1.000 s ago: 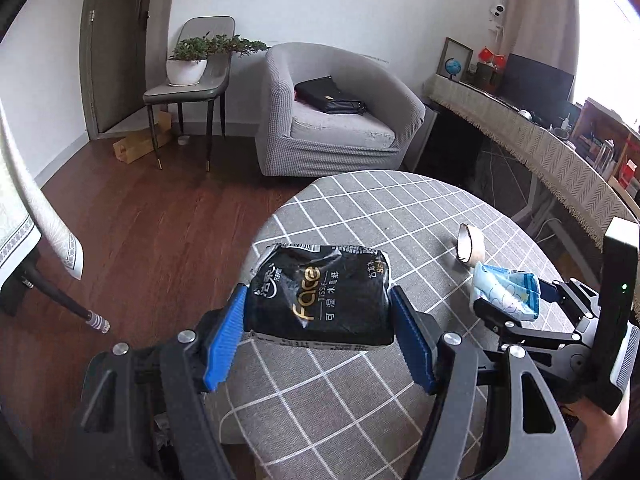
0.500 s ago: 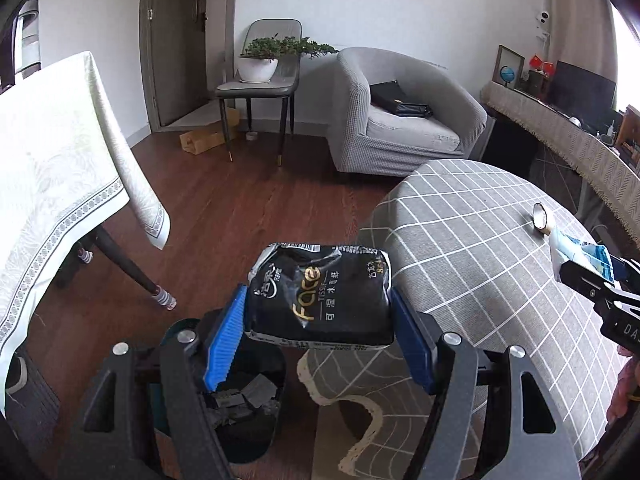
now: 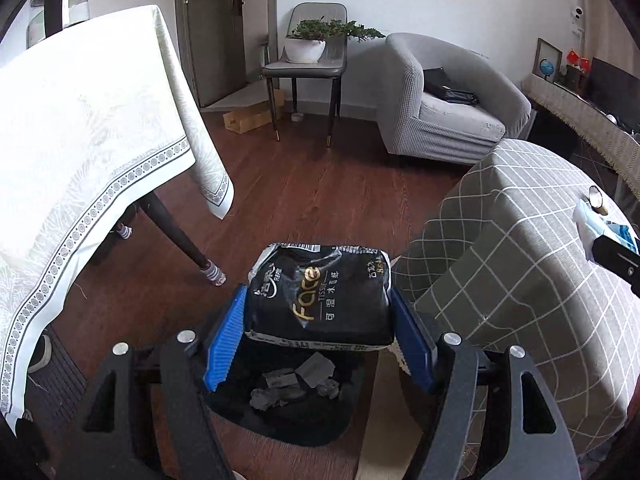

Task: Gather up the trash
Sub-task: 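Carry the black bag and blue package over the teal bin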

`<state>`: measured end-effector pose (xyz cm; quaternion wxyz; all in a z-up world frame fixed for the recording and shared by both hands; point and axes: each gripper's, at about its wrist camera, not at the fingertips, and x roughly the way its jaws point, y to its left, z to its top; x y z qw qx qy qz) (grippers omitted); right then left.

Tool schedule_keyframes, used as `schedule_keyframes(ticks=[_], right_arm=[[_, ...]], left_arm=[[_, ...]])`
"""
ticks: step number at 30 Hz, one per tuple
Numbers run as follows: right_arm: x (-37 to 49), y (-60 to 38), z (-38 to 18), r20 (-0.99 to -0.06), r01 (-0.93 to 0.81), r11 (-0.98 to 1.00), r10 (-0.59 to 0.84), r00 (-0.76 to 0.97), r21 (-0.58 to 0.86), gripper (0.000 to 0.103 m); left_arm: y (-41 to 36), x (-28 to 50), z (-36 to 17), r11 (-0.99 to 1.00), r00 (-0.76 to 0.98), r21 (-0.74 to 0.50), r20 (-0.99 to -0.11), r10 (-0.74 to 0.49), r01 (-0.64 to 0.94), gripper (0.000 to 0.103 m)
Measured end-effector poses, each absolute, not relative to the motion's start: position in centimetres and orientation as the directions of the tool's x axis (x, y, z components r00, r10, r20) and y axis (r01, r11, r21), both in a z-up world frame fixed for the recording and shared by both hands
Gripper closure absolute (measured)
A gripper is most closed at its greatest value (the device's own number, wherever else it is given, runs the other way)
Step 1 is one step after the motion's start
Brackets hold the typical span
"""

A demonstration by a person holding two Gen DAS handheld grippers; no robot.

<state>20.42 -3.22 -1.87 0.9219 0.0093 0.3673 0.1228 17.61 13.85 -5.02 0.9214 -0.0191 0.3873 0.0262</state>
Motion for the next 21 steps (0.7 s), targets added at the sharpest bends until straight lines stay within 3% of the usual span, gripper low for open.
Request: schedule_keyframes(ticks=[21], right_arm=[[25.2, 9.5, -4.2, -0.702, -0.432, 0.882, 0.428, 0.568, 0.189, 0.031]], left_arm=[[21.8, 20.9, -15.4, 0.998, 0.447, -0.025, -0.894, 0.003, -0.056, 0.030]])
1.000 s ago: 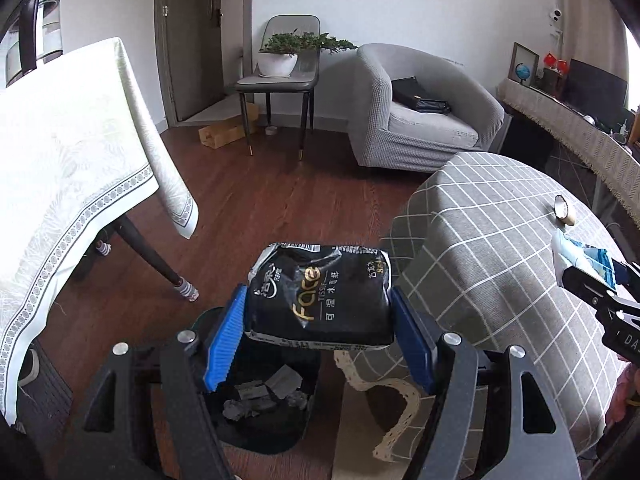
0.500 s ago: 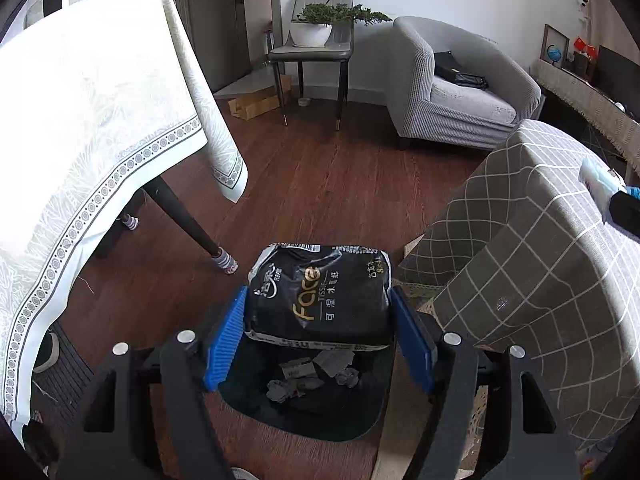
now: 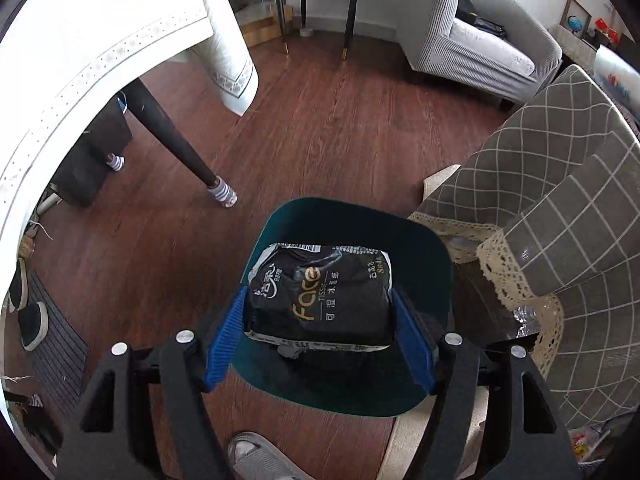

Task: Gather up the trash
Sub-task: 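Carry the black bag and blue package over the teal bin, then open the left gripper to drop the black bag into the bin, then open the right gripper to drop the blue package into the bin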

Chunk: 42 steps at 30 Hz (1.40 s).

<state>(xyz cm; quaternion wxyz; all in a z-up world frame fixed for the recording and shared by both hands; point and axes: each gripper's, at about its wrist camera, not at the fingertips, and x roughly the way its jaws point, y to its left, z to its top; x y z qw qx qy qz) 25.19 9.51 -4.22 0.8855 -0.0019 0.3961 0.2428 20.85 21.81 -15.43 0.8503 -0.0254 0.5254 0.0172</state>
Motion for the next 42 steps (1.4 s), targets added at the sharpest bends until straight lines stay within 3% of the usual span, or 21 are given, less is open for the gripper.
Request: schedule_keyframes(ticks=[9, 16, 20, 30, 42], right_arm=[[27.3, 13.8, -6.6, -0.732, -0.475, 0.852, 0.467, 0.496, 0.222, 0.031], [28.5, 15.8, -8.9, -0.772, -0.489, 0.843, 0.459, 0.441, 0.222, 0.031], [29.0, 16.7, -10.5, -0.798, -0.493, 0.845, 0.438, 0.413, 0.209, 0.031], [30.4, 17.4, -13.2, -0.840, -0.477, 0.860, 0.388, 0.378, 0.183, 0.031], [29.1, 18.7, -16.3, -0.882, -0.496, 0.852, 0.353, 0.311, 0.167, 0.031]], left_arm=[[22.9, 21.8, -19.9, 0.999, 0.322, -0.026, -0.947, -0.012, -0.041, 0.030], [23.5, 21.5, -21.4, 0.998, 0.286, -0.051, -0.957, -0.044, -0.019, 0.019], [24.0, 21.6, -21.2, 0.998, 0.282, -0.053, -0.959, -0.040, -0.038, 0.019], [25.1, 20.6, -16.7, 0.996, 0.383, -0.064, -0.923, -0.035, -0.064, 0.026], [26.1, 19.3, -7.9, 0.989, 0.588, -0.041, -0.808, 0.050, -0.140, 0.038]])
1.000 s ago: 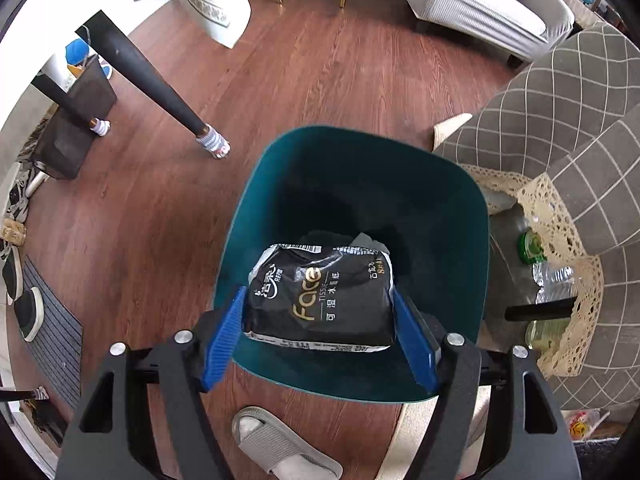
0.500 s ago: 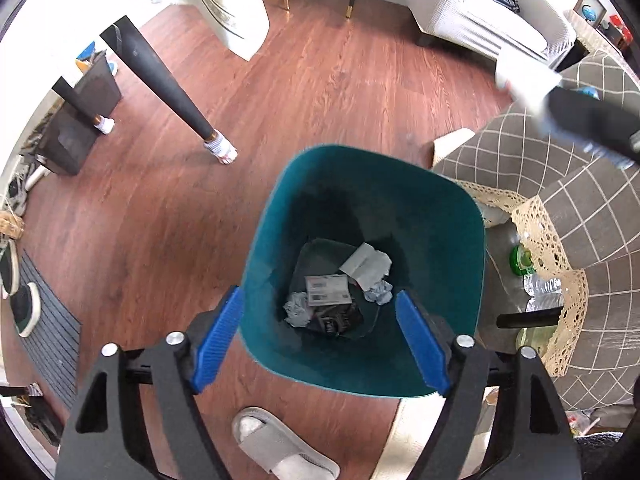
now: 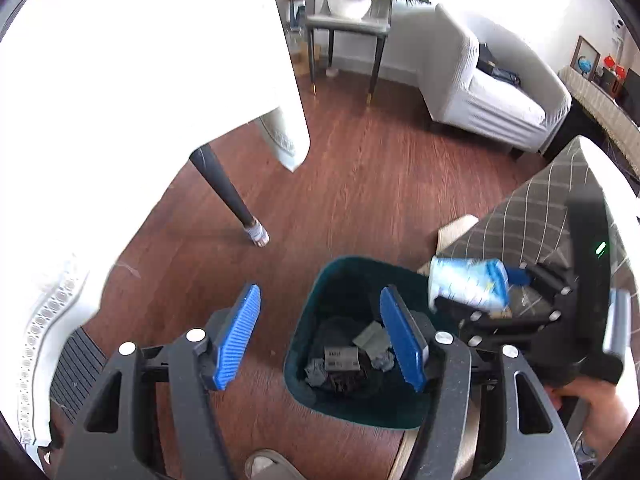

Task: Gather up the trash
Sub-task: 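Open the right gripper to drop the blue package into the bin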

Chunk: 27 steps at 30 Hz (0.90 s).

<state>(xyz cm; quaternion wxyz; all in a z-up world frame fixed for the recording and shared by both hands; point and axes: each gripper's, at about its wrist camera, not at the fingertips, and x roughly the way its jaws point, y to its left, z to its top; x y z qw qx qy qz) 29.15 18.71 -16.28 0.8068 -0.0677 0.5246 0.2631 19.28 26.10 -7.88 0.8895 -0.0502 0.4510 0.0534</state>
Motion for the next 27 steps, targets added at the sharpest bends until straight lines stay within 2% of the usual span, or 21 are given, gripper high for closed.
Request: schedule_keyframes(ticks=[4, 12, 15, 20, 23, 27], right_arm=[[28.7, 19.1, -16.6, -0.890, -0.509, 0.847, 0.340, 0.303, 0.151, 0.030], [27.4, 20.2, -18.8, -0.917, -0.551, 0.827, 0.297, 0.266, 0.108, 0.029], [26.5, 20.6, -19.6, -0.925, -0.574, 0.814, 0.284, 0.253, 0.093, 0.029], [25.8, 20.6, -20.1, -0.928, -0.588, 0.803, 0.286, 0.237, 0.097, 0.027], [25.3, 20.7, -19.6, -0.921, -0.596, 0.795, 0.306, 0.240, 0.109, 0.018], [24.8, 20.7, -18.4, -0.911, -0.611, 0.784, 0.328, 0.251, 0.113, 0.017]], left_arm=[[25.8, 19.5, -5.7, 0.985, 0.628, -0.093, -0.778, 0.018, -0.144, 0.045], [23.3, 20.4, -1.7, 0.991, 0.688, -0.081, -0.725, 0.018, -0.110, 0.054], [22.4, 20.4, -0.4, 0.994, 0.710, -0.063, -0.704, 0.017, -0.086, 0.062], [21.2, 20.3, 0.9, 0.993, 0.741, -0.100, -0.671, -0.018, -0.067, 0.062], [20.3, 20.3, 1.2, 0.995, 0.750, -0.077, -0.662, -0.003, -0.064, 0.063], [19.4, 20.3, 1.7, 0.993, 0.755, -0.116, -0.654, -0.055, -0.029, 0.063]])
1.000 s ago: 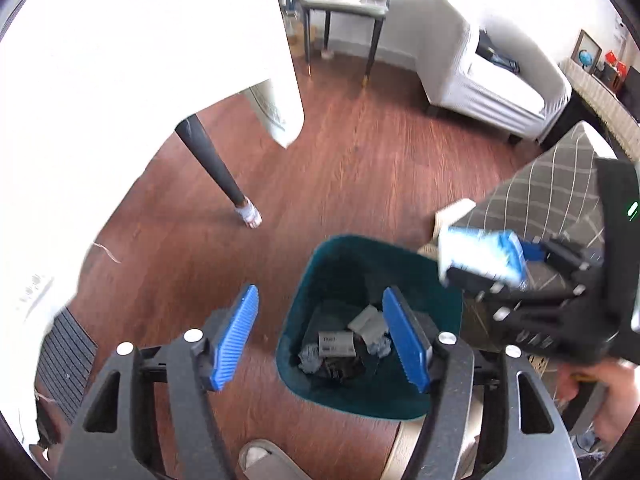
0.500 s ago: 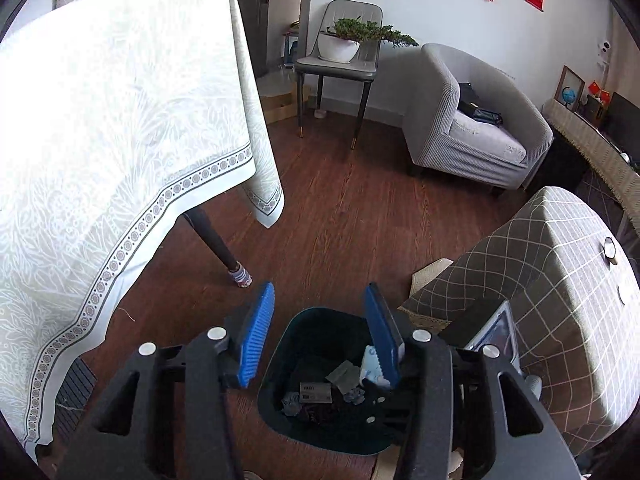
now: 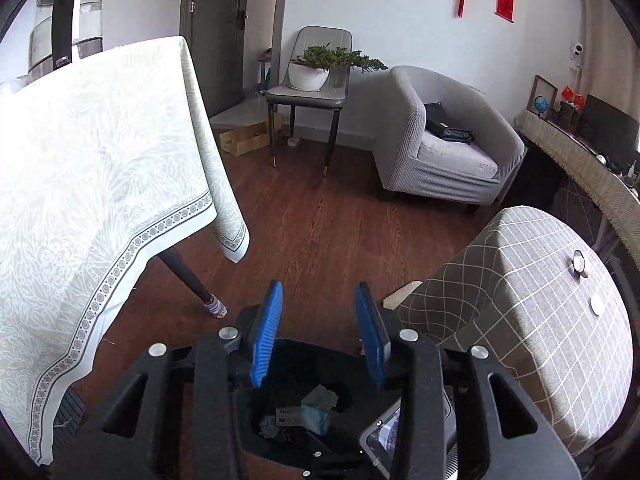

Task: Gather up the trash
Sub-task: 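Open the right gripper to drop the blue package into the bin, then move both grippers back toward the table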

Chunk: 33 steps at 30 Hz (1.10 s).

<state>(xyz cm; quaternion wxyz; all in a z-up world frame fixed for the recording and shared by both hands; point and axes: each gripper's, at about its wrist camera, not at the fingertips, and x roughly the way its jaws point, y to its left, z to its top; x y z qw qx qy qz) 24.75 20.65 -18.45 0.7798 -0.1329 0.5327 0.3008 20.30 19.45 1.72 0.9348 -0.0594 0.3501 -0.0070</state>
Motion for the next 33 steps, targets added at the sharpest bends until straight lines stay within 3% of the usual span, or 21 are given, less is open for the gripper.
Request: schedule_keyframes(ticks=[9, 17, 33], right_arm=[[23.6, 17.9, -12.8, -0.852, -0.613, 0.783, 0.387, 0.352, 0.103, 0.017], [23.3, 13.9, -7.3, -0.781, -0.583, 0.809, 0.409, 0.472, 0.071, 0.019], [24.5, 0.7, -1.6, -0.718, -0.394, 0.919, 0.287, 0.635, 0.018, 0.025]], left_arm=[[18.7, 19.1, 5.1, 0.994, 0.804, -0.110, -0.592, -0.054, -0.015, 0.062], [17.2, 18.2, 7.8, 0.992, 0.837, -0.122, -0.542, -0.078, 0.013, 0.049], [8.0, 19.3, 7.9, 0.982, 0.819, -0.076, -0.543, -0.185, 0.171, 0.038]])
